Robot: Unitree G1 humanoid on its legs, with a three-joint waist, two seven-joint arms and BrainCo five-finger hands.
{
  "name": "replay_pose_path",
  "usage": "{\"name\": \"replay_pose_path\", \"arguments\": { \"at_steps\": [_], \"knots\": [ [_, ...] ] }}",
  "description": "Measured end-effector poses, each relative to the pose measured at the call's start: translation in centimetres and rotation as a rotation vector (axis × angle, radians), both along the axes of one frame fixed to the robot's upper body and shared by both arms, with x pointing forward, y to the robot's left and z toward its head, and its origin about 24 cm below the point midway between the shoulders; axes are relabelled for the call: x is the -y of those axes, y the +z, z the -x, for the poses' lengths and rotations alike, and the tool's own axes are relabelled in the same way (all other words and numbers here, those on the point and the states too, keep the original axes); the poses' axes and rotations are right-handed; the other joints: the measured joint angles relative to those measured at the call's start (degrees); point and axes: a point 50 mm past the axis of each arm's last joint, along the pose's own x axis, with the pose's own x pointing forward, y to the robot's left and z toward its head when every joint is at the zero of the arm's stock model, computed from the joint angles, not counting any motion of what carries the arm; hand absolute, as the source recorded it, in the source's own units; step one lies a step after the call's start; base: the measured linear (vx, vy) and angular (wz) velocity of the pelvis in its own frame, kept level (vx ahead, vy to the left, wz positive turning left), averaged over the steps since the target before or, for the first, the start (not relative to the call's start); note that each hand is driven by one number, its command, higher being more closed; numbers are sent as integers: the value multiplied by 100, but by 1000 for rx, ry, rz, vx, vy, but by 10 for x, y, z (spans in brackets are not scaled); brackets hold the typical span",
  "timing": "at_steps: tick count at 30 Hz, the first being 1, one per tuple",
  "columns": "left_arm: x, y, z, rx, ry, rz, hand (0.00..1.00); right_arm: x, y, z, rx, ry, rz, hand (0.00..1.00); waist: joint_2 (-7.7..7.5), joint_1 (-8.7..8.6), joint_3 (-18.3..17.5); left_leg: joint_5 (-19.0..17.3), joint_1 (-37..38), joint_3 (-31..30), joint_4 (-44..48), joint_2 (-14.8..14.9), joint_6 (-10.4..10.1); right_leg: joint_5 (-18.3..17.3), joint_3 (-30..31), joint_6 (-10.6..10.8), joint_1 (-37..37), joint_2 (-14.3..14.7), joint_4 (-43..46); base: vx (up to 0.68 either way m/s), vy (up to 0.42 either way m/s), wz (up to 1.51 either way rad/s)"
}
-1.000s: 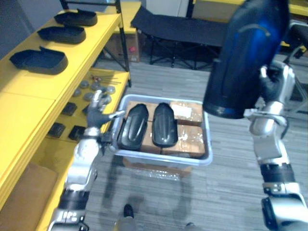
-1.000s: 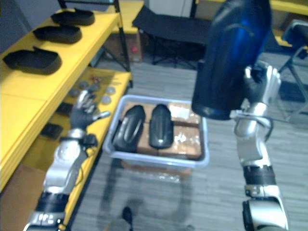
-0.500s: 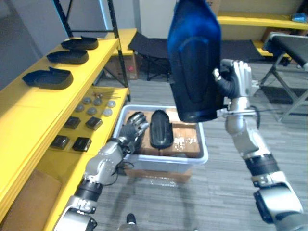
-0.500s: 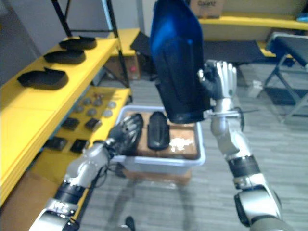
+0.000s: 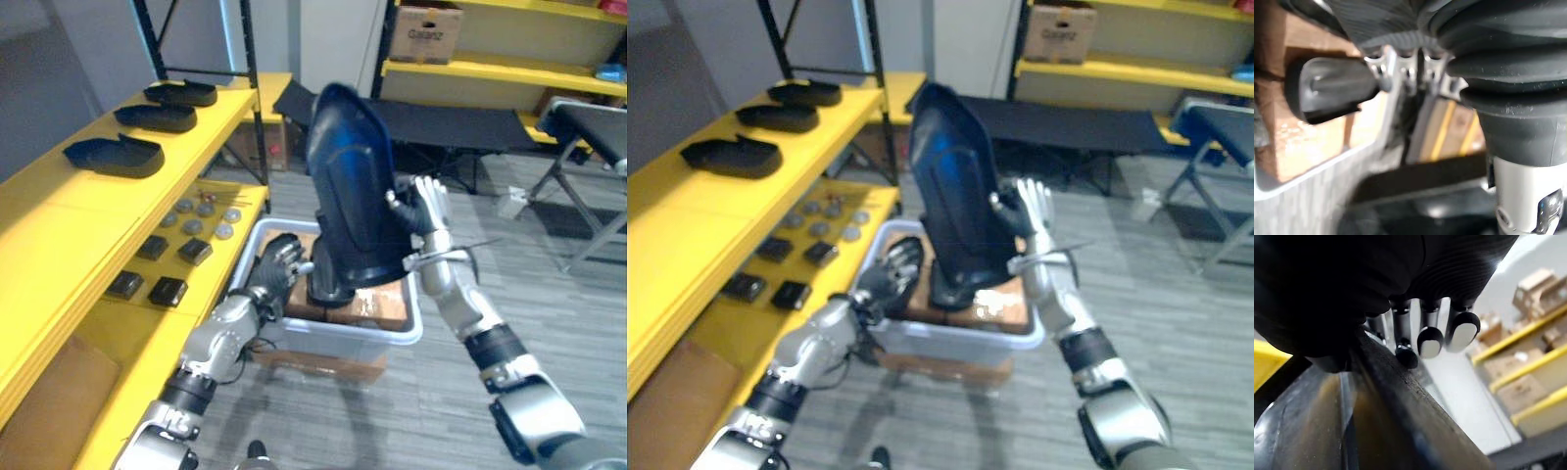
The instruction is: Walk over and take plastic housings, then place them on the shelf
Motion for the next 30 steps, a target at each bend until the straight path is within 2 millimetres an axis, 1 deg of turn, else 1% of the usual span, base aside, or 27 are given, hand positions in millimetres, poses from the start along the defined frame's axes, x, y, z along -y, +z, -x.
{"name": "replay_pose_path", "arguments": {
  "at_steps": [3, 6, 13, 14, 17, 24, 27, 30],
  "knots": [
    [11, -2, 3, -3, -24, 0, 0, -12, -14, 3, -51, 24, -19, 100, -2, 53, -2, 12, -17, -14, 1, 0, 2, -4, -5, -6, -12, 3, 5, 6, 5, 2],
    [19, -3, 3, 6, -19, -6, 0, -19, -28, 3, -115, 12, -19, 100, -5, 111, -4, 25, -18, -29, 1, 0, 6, -5, -11, -8, -11, 3, 16, 0, 0, 0],
    [22, -6, 5, 12, -11, -52, 0, -23, -37, 3, -151, 2, -37, 100, -23, 131, -15, 51, -42, -150, 1, -8, 17, -13, -109, -10, 26, 5, 29, -5, 20, 7],
    [23, -7, 5, 10, -7, -63, 100, -24, -39, 3, -163, 3, -47, 100, -26, 139, -17, 57, -52, -178, 1, -8, 17, -15, -137, -11, 27, 10, 28, -10, 18, 10],
    [22, -8, 5, 19, 11, -96, 100, -29, -40, 5, -163, 15, -49, 100, -26, 169, -17, 66, -73, -186, 1, -5, 18, -16, -142, -14, 21, 16, 18, -3, 6, 2],
    [18, -9, 5, 30, 85, -140, 100, -41, -44, 9, -172, 60, -51, 100, -46, 174, -33, 68, -75, -192, 3, 2, 17, -15, -148, -14, 24, 29, 2, 0, 0, 0],
    [13, -12, 6, 20, 147, -156, 100, -49, -46, 11, -182, 78, -88, 100, -47, 166, -34, 67, -81, -191, 4, 1, 16, -15, -150, -14, 23, 31, -8, 0, 0, 0],
    [10, -11, 6, 22, 185, -158, 100, -54, -46, 12, -189, 85, -129, 100, -47, 164, -34, 67, -95, -190, 4, -1, 16, -13, -153, -12, 14, 31, -12, 0, 0, 0]
  ]
}}
